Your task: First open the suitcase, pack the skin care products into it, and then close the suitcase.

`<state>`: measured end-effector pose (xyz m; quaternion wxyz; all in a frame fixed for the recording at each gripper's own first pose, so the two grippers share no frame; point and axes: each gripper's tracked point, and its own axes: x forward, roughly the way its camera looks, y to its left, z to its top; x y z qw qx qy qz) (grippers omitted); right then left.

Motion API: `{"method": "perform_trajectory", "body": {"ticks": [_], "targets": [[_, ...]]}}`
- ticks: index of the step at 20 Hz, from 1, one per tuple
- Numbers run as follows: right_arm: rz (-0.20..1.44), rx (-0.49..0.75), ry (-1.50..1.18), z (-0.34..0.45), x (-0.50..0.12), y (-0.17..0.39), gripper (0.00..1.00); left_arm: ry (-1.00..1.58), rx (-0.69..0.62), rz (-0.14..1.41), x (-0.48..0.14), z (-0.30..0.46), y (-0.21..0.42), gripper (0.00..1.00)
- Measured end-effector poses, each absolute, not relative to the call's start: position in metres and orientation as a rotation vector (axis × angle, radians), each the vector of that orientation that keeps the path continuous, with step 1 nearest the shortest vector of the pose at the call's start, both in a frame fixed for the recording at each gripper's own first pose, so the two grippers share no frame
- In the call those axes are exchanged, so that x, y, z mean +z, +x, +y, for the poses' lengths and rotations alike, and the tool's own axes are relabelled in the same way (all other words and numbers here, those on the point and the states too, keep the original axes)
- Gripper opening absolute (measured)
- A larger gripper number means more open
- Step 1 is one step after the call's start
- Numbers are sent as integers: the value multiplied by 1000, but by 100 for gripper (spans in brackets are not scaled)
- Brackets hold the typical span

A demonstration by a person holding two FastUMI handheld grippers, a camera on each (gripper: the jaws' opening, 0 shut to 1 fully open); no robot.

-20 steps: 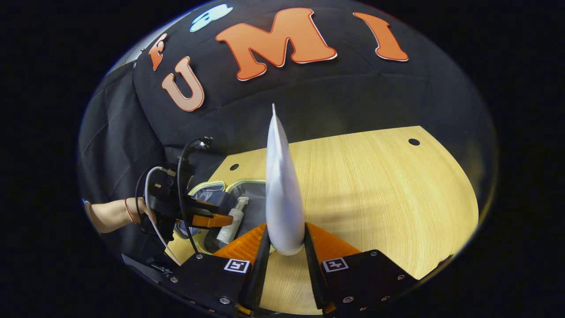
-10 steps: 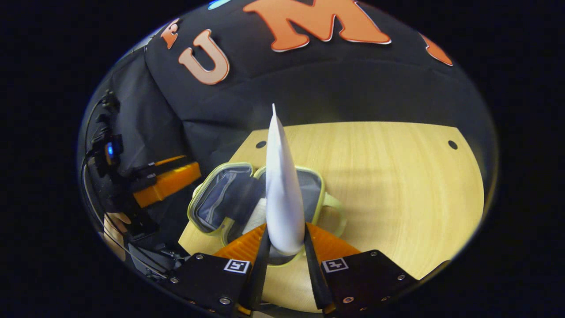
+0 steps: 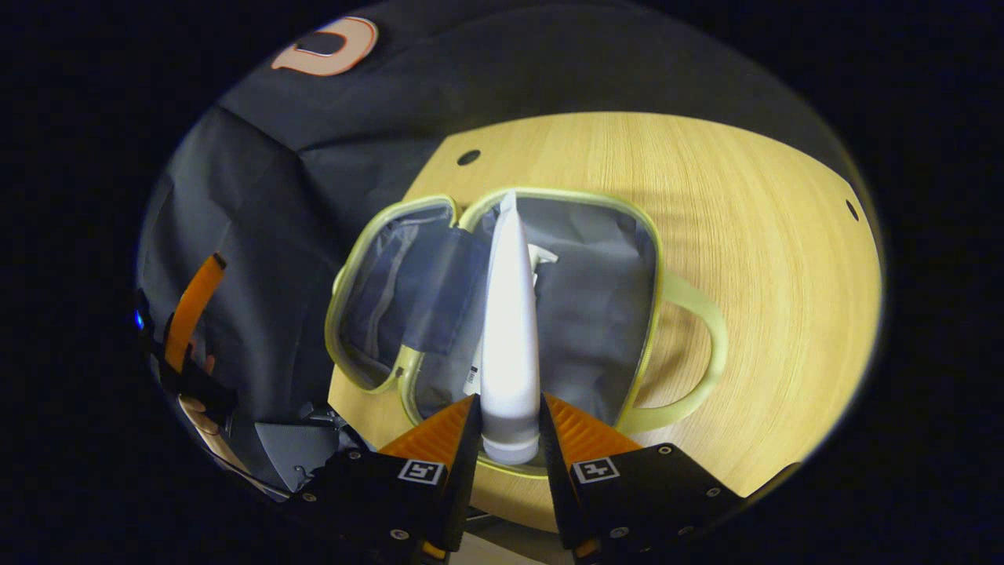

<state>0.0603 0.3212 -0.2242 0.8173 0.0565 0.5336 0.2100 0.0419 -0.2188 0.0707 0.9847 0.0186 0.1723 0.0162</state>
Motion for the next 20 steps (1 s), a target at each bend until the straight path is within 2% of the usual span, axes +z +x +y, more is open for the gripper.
{"method": "perform_trajectory", "body": {"ticks": [1,2,3,4,8,9,10,11,13,15,16,17,18,20], "targets": [[1155,430,137,322,-231,67,40,38,46,355,69,-213,41,98],[1154,390,179,321,-233,77,45,35,59,363,66,-205,39,98],[1178,355,201,321,-242,83,19,29,65,369,64,-200,36,98],[1196,325,205,321,-248,84,10,19,70,375,62,-196,36,98],[1146,321,165,322,-246,87,6,21,90,380,56,-176,33,98],[1130,327,172,325,-243,88,18,12,99,385,53,-170,33,98],[1100,339,190,327,-234,90,6,-4,105,391,48,-165,32,98],[1062,350,202,330,-225,93,9,-21,114,396,42,-157,34,98],[976,376,216,335,-204,96,21,-51,132,406,28,-137,39,98],[880,410,231,342,-178,95,59,-96,147,419,8,-111,45,98],[835,419,234,344,-166,94,61,-129,150,429,-2,-98,48,98],[794,425,234,344,-155,94,71,-163,154,436,-15,-85,52,98],[762,429,234,344,-146,92,92,-196,147,450,-29,-74,56,99],[717,425,236,342,-132,86,95,-268,116,491,-59,-58,61,99]]}}
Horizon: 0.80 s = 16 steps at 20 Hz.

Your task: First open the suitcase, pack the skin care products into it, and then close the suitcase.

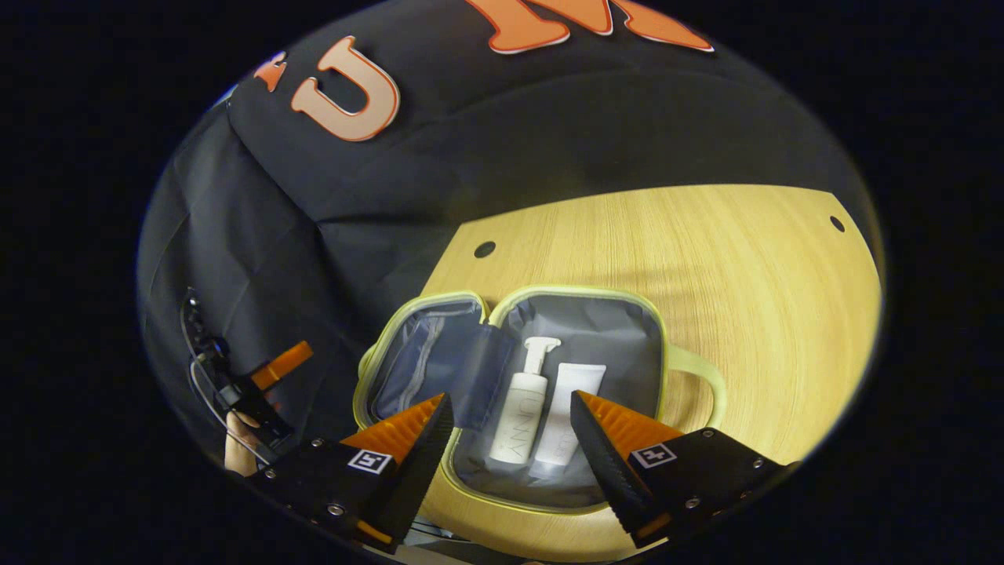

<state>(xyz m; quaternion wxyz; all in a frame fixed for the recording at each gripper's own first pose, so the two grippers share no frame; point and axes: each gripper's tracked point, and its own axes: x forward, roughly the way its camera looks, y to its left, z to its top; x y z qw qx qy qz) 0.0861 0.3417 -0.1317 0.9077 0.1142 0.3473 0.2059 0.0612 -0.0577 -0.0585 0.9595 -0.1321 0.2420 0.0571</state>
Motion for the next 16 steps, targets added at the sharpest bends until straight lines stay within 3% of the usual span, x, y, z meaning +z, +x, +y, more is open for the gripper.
{"method": "perform_trajectory", "body": {"ticks": [5,8,13,15,16], "targets": [[668,397,224,335,-115,73,95,-509,-4,558,-122,-53,79,99],[674,377,215,332,-115,66,95,-575,9,623,-161,-46,89,99],[691,331,231,322,-116,65,95,-702,-50,585,-167,-57,105,98],[695,307,234,316,-117,65,95,-712,-55,591,-173,-58,109,96],[695,305,238,315,-116,64,95,-707,-48,594,-175,-59,112,85]]}}
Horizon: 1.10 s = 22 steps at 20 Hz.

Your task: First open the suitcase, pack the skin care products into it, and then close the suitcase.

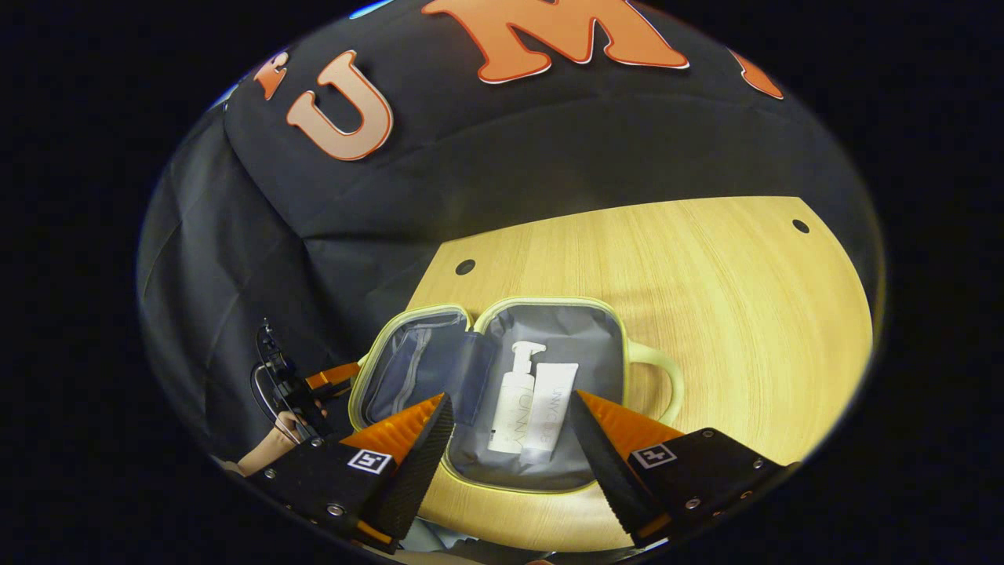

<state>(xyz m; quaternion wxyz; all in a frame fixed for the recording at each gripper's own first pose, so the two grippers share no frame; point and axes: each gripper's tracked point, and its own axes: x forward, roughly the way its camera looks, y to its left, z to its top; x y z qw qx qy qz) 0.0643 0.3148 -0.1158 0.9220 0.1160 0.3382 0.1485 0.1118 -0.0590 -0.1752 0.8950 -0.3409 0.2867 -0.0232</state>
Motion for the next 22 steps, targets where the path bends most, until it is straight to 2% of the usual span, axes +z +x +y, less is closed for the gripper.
{"method": "perform_trajectory", "body": {"ticks": [2,8,9,10,12,13,18,22], "targets": [[696,300,249,313,-118,62,95,-719,-68,602,-177,-65,117,63],[691,292,268,309,-113,65,95,-718,-35,626,-179,-71,122,13],[689,295,270,309,-113,65,95,-704,-31,627,-173,-72,117,13],[684,299,274,309,-111,65,95,-674,-27,623,-168,-77,121,8],[673,307,284,308,-109,66,95,-598,-20,601,-146,-77,117,10],[666,313,291,307,-106,66,95,-559,-20,582,-131,-76,116,8],[609,343,306,299,-89,66,95,-418,-66,489,-31,-104,111,8],[542,356,310,275,-70,68,95,-305,-49,519,24,-149,102,7]]}}
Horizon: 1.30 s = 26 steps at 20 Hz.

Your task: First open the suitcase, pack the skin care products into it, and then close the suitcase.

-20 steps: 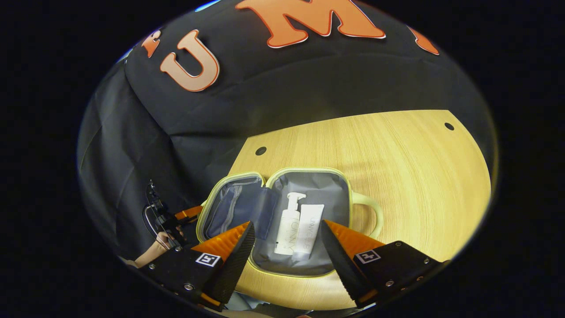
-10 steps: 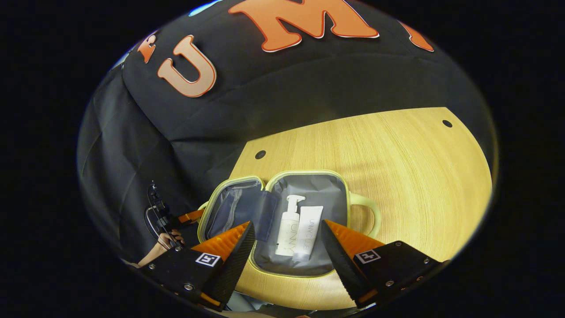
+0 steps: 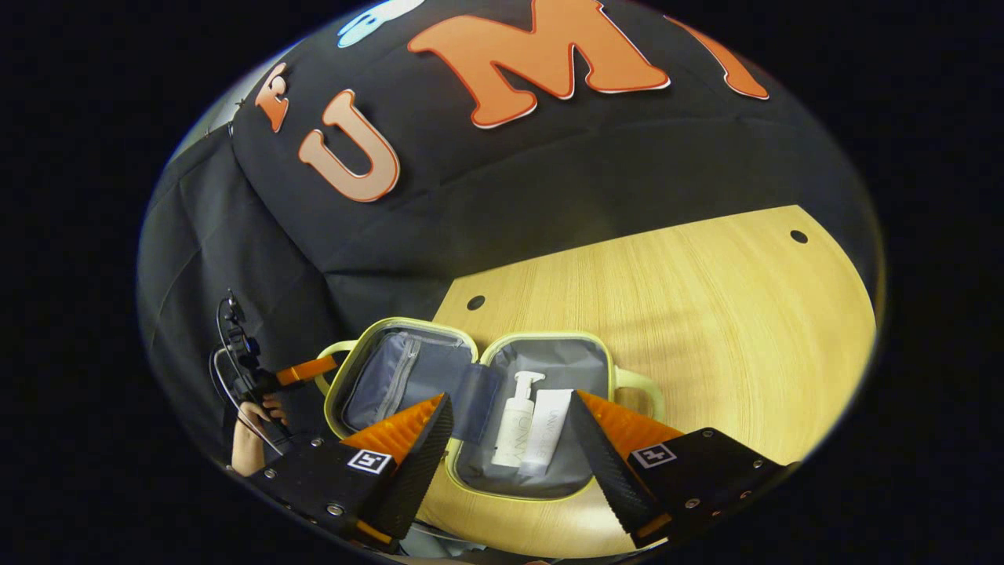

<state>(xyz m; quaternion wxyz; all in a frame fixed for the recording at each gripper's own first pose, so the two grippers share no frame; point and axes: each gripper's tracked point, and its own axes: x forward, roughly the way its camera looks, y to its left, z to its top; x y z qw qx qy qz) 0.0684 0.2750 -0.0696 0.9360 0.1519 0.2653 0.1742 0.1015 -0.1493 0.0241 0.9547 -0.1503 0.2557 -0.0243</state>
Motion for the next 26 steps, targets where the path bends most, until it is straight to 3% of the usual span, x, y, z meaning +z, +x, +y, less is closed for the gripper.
{"method": "perform_trajectory", "body": {"ticks": [7,14,20,26], "targets": [[420,343,249,189,-42,71,95,-105,-7,467,102,-252,89,8],[335,322,209,96,-16,67,95,46,-4,448,126,-385,88,8],[320,296,195,32,-14,54,95,47,-110,502,92,-516,109,8],[327,231,206,-20,-22,49,95,68,-176,627,-2,-614,134,8]]}}
